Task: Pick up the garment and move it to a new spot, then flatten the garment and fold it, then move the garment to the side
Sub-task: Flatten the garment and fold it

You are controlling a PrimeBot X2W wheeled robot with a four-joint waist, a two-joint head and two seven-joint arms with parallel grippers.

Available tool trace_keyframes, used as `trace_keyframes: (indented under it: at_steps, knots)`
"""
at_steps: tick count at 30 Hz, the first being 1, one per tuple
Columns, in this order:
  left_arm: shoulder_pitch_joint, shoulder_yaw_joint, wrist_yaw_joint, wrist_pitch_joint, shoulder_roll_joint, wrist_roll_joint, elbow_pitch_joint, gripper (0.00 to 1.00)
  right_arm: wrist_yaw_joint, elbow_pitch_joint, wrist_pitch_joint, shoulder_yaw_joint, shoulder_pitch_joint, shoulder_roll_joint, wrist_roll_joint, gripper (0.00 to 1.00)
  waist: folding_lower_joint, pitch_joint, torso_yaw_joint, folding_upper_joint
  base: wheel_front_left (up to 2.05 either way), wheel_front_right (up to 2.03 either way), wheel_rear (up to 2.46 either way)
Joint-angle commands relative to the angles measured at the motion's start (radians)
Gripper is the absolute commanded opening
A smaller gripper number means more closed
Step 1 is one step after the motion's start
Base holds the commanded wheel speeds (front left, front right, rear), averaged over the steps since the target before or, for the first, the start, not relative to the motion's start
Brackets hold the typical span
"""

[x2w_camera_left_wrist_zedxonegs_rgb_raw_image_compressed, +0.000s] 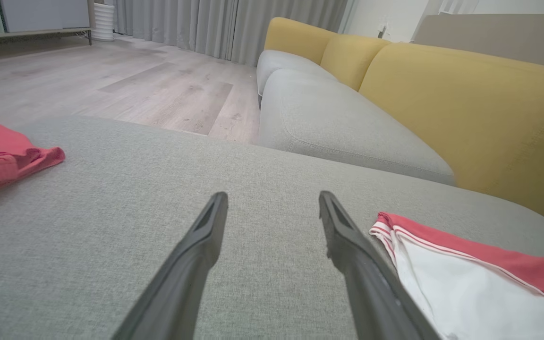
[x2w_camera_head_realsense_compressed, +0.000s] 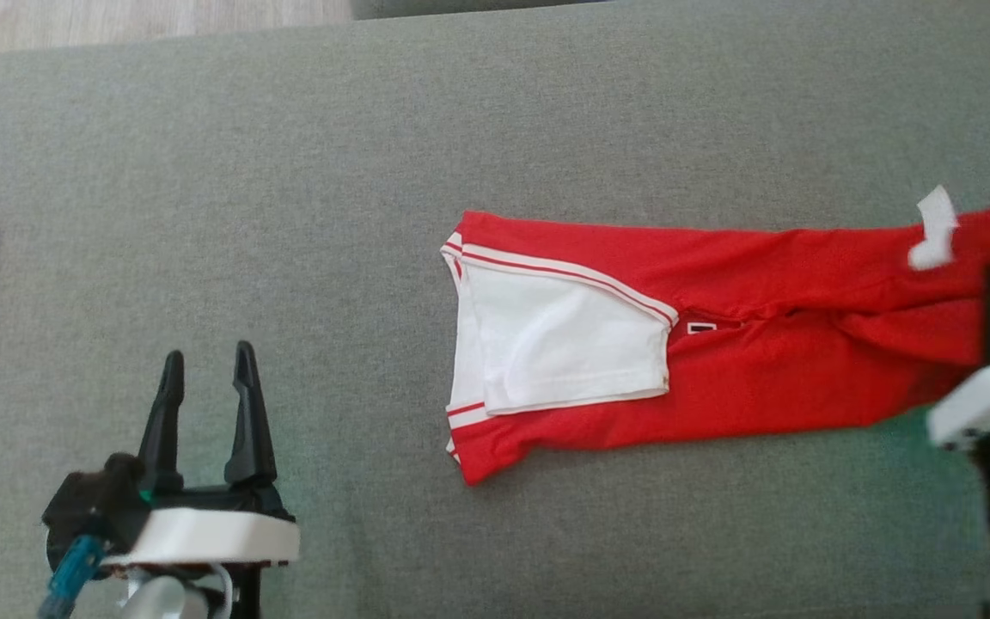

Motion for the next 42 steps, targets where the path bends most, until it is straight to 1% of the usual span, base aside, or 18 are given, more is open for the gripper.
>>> trace_keyframes:
  at_steps: [1, 6, 10, 12, 16, 21, 26, 27, 32, 35, 36, 37, 38, 39, 42]
  knots:
    - [-0.039, 0.025, -0.002, 0.004, 0.026, -0.002, -0.022, 1.0, 0.008, -0.053, -0.005, 0.05, -0.014, -0.006, 0.016, 0.0, 0.0, -0.001, 0.0, 0.0, 0.0, 0.0, 0.0]
    - [-0.052, 0.024, -0.004, 0.016, 0.033, -0.005, -0.022, 1.0, 0.008, -0.078, -0.003, 0.175, -0.021, 0.014, 0.069, 0.0, 0.0, 0.001, 0.006, 0.0, 0.0, 0.0, 0.0]
    - [-0.061, 0.021, -0.005, 0.019, 0.035, -0.005, -0.022, 1.0, 0.008, -0.054, -0.003, 0.304, -0.043, 0.022, 0.117, 0.0, 0.0, -0.001, 0.013, 0.0, 0.0, 0.0, 0.0]
    - [-0.064, 0.018, -0.006, 0.018, 0.035, -0.004, -0.022, 1.0, 0.008, -0.035, -0.013, 0.359, -0.06, 0.025, 0.14, 0.0, 0.0, -0.001, 0.018, 0.0, 0.0, 0.0, 0.0]
    - [-0.075, 0.008, -0.012, 0.016, 0.028, -0.002, -0.021, 1.0, 0.008, 0.013, -0.051, 0.475, -0.098, 0.026, 0.225, 0.0, 0.0, -0.003, 0.039, 0.0, 0.0, 0.0, 0.0]
    - [-0.088, -0.015, -0.017, 0.017, 0.014, 0.004, -0.025, 1.0, 0.008, 0.078, -0.088, 0.613, -0.145, 0.026, 0.29, 0.0, 0.0, -0.005, 0.079, 0.0, 0.0, 0.0, 0.0]
    - [-0.095, -0.028, -0.021, 0.013, 0.002, 0.005, -0.021, 1.0, 0.008, 0.153, -0.117, 0.694, -0.187, 0.027, 0.334, 0.0, 0.0, -0.006, 0.124, 0.0, 0.0, 0.0, 0.0]
    - [-0.095, -0.028, -0.021, 0.013, 0.002, 0.005, -0.021, 1.0, 0.008, 0.153, -0.117, 0.694, -0.187, 0.027, 0.334, 0.0, 0.0, -0.006, 0.124, 0.0, 0.0, 0.0, 0.0]
    - [-0.098, -0.033, -0.022, 0.008, -0.005, 0.004, -0.013, 1.0, 0.008, 0.238, -0.145, 0.74, -0.225, 0.027, 0.397, 0.0, 0.0, -0.005, 0.159, 0.0, 0.0, 0.0, 0.0]
    - [-0.098, -0.035, -0.026, 0.005, -0.007, 0.002, -0.007, 1.0, 0.008, 0.3, -0.159, 0.762, -0.254, 0.027, 0.403, 0.0, 0.0, -0.005, 0.172, 0.0, 0.0, 0.0, 0.0]
    - [-0.099, -0.036, -0.027, 0.004, -0.007, 0.002, -0.005, 1.0, 0.008, 0.318, -0.164, 0.769, -0.262, 0.027, 0.404, 0.05, 0.0, -0.006, 0.175, 0.0, 0.0, 0.0, 0.0]
    - [-0.099, -0.037, -0.027, 0.003, -0.008, 0.002, -0.003, 1.0, 0.008, 0.336, -0.17, 0.773, -0.268, 0.027, 0.414, 0.32, 0.0, -0.007, 0.178, 0.0, 0.0, 0.0, 0.0]
    - [-0.098, -0.038, -0.026, 0.002, -0.009, 0.002, -0.002, 1.0, 0.008, 0.351, -0.176, 0.776, -0.271, 0.027, 0.435, 0.95, 0.0, -0.008, 0.18, 0.0, 0.0, 0.0, 0.0]
    - [-0.097, -0.038, -0.026, 0.001, -0.01, 0.001, 0.0, 1.0, 0.008, 0.363, -0.186, 0.778, -0.274, 0.027, 0.458, 1.0, 0.0, -0.01, 0.181, 0.0, 0.0, 0.0, 0.0]
    - [-0.093, -0.039, -0.025, -0.001, -0.01, 0.0, 0.004, 1.0, 0.008, 0.387, -0.211, 0.794, -0.292, 0.027, 0.502, 1.0, 0.0, -0.017, 0.178, 0.0, 0.0, 0.0, 0.0]
